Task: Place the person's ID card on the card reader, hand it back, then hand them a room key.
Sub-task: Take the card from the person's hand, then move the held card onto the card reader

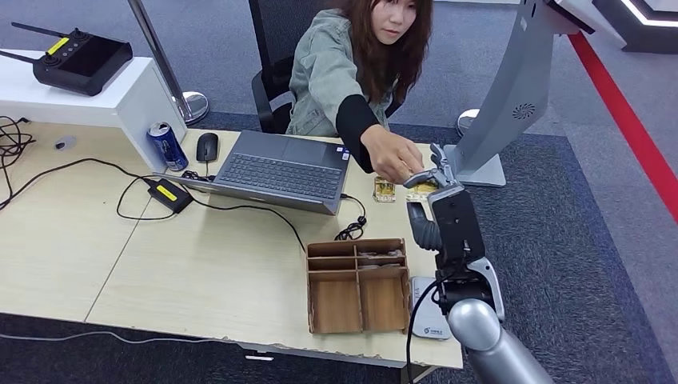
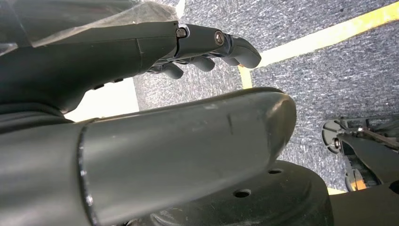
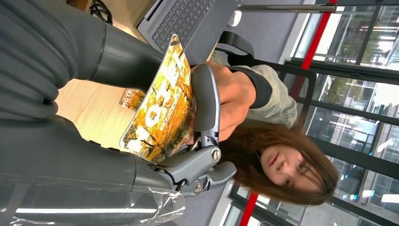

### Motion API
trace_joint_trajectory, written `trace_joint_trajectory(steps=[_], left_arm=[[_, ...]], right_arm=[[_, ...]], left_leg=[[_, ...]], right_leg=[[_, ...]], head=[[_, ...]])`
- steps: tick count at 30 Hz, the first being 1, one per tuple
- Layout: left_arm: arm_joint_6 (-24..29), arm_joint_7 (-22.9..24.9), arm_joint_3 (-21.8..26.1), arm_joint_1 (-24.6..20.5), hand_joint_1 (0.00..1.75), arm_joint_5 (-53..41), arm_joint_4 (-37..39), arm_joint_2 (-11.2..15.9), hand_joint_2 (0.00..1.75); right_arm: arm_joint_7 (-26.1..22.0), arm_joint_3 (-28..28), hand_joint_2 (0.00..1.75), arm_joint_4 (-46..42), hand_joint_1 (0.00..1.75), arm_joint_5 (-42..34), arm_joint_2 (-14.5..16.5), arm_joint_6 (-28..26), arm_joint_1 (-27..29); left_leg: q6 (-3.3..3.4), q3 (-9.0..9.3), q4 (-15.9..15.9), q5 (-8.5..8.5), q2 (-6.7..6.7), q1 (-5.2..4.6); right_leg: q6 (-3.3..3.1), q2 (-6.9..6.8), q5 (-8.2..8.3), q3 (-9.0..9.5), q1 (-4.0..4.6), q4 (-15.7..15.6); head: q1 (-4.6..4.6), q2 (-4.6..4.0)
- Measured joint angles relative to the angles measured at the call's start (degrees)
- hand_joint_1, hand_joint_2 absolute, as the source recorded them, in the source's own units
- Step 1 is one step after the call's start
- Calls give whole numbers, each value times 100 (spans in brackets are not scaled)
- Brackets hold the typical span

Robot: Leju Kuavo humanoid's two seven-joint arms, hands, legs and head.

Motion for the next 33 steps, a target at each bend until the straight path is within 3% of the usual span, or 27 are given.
trace_joint_trajectory(steps=[18,26,33], left_arm=[[68,-16,3,6,0,9,0,0,0],[93,-91,33,13,0,54,0,0,0],[102,-216,120,16,0,140,0,0,0]], right_arm=[[-48,22,175,-77,175,150,-16,-189,66],[184,-193,175,-876,175,592,-288,-349,410],[298,-526,175,-1489,175,816,-607,-291,1051]], left_leg=[[0,3,1,0,1,0],[1,5,1,-1,1,-1],[2,3,1,-2,1,-1]], right_leg=[[0,0,0,-3,0,0],[0,1,0,-3,0,-3],[1,1,-1,-2,0,-4]], head=[[-1,0],[0,0],[0,0]])
